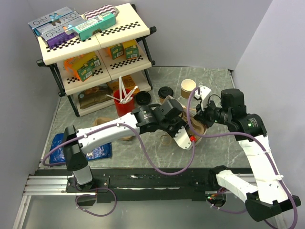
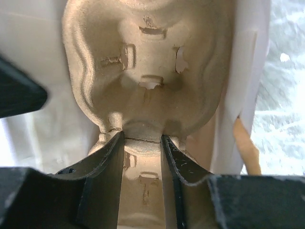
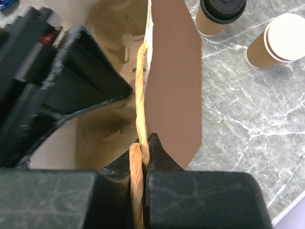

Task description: Pack the takeout coffee

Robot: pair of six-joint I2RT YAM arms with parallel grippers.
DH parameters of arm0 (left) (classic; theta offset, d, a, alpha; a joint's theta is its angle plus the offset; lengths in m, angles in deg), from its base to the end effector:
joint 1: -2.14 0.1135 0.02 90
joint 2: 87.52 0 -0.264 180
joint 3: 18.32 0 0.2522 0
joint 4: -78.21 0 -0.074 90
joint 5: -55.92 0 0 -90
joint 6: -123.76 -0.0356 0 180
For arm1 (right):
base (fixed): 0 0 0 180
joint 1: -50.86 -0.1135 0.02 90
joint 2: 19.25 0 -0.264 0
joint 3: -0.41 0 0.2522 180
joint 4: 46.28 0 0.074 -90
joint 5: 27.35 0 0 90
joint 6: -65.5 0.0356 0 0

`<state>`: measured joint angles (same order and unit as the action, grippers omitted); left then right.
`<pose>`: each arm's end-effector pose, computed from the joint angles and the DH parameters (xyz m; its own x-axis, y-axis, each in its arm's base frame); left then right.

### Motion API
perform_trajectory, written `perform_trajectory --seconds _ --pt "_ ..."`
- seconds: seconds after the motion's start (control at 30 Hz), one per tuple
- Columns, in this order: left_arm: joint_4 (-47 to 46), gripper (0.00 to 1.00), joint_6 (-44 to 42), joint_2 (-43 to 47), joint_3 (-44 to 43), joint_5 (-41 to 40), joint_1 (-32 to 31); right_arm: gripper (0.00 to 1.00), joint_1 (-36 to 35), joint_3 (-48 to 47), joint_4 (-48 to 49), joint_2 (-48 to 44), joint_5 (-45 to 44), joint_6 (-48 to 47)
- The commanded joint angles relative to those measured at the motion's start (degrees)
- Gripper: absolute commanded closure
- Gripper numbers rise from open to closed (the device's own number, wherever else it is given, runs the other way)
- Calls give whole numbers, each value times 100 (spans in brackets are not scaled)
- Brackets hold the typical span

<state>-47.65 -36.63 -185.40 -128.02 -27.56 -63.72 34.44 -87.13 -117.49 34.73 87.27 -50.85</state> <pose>0.1533 -0.3520 0.3530 0.7940 0.5168 -0.3202 0.5752 -0.4681 0.6709 0.1484 0.0592 0.4015 -0.2706 -0.5004 -0.8224 -0.7739 0.6212 -0.1234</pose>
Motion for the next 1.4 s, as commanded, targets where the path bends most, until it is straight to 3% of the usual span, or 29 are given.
perform_trajectory --seconds 0.0,0.2,0.53,0.8,0.97,1.37 --pt "356 99 -397 -90 -293 -353 -40 100 -80 -5 41 16 35 33" --pt "243 99 -81 -73 -232 -529 -67 100 -89 21 59 17 51 33" --pt "-821 99 -71 -134 234 -635 -41 100 -133 57 -12 -10 315 -99" --pt "-452 99 -264 -398 -65 -942 -40 100 -142 39 -143 -80 438 -467" --pt "-961 99 -783 -292 269 -1144 -32 100 -133 144 -223 -177 657 -521" --pt "-1032 99 -573 -442 515 -883 -49 100 -133 91 -723 -291 1141 -950"
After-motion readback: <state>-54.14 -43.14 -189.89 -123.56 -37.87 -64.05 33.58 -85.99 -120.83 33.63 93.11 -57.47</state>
